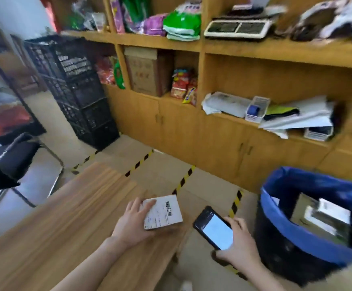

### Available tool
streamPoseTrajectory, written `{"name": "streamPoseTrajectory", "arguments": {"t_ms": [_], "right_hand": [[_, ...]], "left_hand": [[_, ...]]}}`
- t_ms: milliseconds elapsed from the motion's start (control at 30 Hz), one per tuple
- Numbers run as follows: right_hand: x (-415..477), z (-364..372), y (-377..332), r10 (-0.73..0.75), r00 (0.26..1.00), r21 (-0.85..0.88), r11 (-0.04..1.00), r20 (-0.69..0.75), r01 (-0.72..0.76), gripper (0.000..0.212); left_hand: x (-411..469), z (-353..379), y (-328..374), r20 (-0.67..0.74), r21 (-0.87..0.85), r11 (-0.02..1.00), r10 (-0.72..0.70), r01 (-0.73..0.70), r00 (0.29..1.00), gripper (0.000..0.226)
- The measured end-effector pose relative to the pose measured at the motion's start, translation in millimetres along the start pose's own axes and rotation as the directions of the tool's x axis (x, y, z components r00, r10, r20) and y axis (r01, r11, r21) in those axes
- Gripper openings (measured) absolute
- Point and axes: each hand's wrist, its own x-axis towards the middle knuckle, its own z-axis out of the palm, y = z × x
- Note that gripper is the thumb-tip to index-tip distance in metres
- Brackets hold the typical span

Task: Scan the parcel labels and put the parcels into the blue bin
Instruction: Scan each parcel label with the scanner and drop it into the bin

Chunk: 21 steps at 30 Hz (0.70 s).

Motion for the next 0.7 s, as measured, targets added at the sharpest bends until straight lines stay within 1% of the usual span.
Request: {"name": "streamPoseTrajectory", "arguments": {"t_ms": [133, 300, 433, 567, 700], "right_hand": [[-3, -42, 49, 0.217, 0.973, 0.043, 0.976, -0.074, -0.215, 0.094], [15, -83, 97, 0.432, 0.886, 0.051, 0.901, -0.169, -0.430, 0.096], [35, -108, 128, 0.516, 0.832, 0.072, 0.855, -0.203, -0.513, 0.095], [48, -117, 159, 0.585, 0.777, 0.142, 0.811, -0.231, -0.568, 0.096], [56, -123, 188, 0.597, 0.769, 0.128, 0.802, -0.230, -0.584, 0.087]], "left_hand": [[82, 25, 64, 0.051, -0.052, 0.980, 0.194, -0.191, 0.980, 0.096], [176, 49, 132, 0.105, -0.135, 0.924, 0.373, -0.358, 0.922, 0.095], [235, 64, 175, 0.118, -0.221, 0.897, 0.415, -0.384, 0.902, 0.095], [282, 82, 219, 0.161, -0.263, 0.886, 0.431, -0.382, 0.888, 0.097], [310, 103, 267, 0.206, -0.288, 0.876, 0.452, -0.388, 0.868, 0.095]]}}
